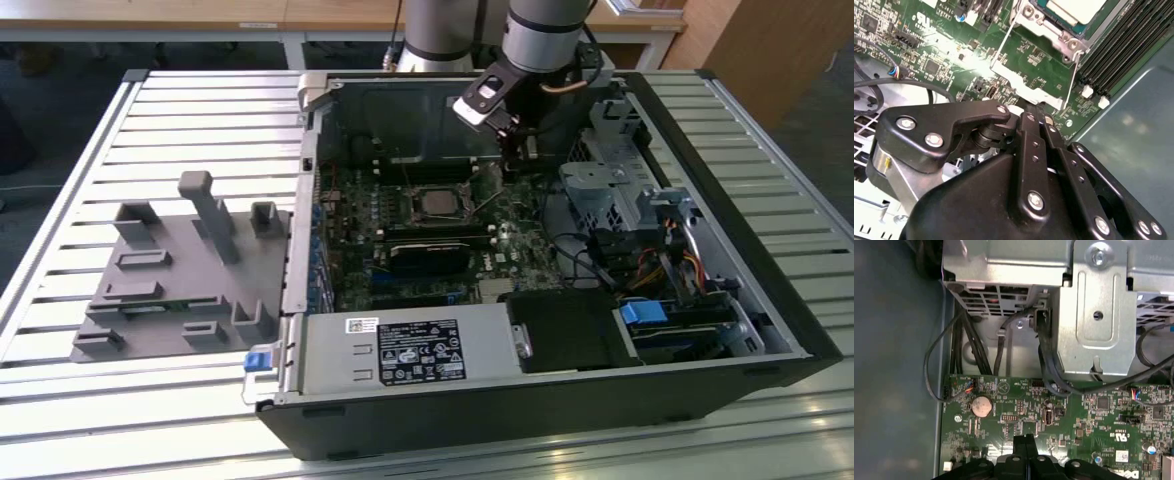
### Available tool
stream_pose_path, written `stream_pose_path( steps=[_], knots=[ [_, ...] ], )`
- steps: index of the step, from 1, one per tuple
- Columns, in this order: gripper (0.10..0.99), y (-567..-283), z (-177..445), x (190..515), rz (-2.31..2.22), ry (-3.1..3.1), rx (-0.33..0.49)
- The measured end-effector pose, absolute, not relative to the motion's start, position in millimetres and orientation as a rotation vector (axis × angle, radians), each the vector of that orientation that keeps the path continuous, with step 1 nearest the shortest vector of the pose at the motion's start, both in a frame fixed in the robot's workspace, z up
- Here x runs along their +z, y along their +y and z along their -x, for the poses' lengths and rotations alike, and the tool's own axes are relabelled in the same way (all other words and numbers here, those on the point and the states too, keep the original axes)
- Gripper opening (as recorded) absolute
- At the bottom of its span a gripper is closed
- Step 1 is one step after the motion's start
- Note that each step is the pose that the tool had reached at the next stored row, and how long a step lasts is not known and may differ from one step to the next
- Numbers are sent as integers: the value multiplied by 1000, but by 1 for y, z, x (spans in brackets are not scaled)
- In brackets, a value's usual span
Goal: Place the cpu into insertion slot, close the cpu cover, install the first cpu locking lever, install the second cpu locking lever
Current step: 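Close the cpu cover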
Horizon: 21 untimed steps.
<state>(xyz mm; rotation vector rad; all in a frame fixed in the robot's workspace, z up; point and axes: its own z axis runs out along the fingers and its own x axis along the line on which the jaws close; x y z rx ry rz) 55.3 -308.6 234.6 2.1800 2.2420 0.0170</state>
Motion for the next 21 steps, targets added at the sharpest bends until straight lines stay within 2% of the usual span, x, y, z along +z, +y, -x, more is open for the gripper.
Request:
stream_pose_path(
  steps=[21],
  knots=[
    [122, -308, -22, 235, -2180, 2242, 17]
  ],
)
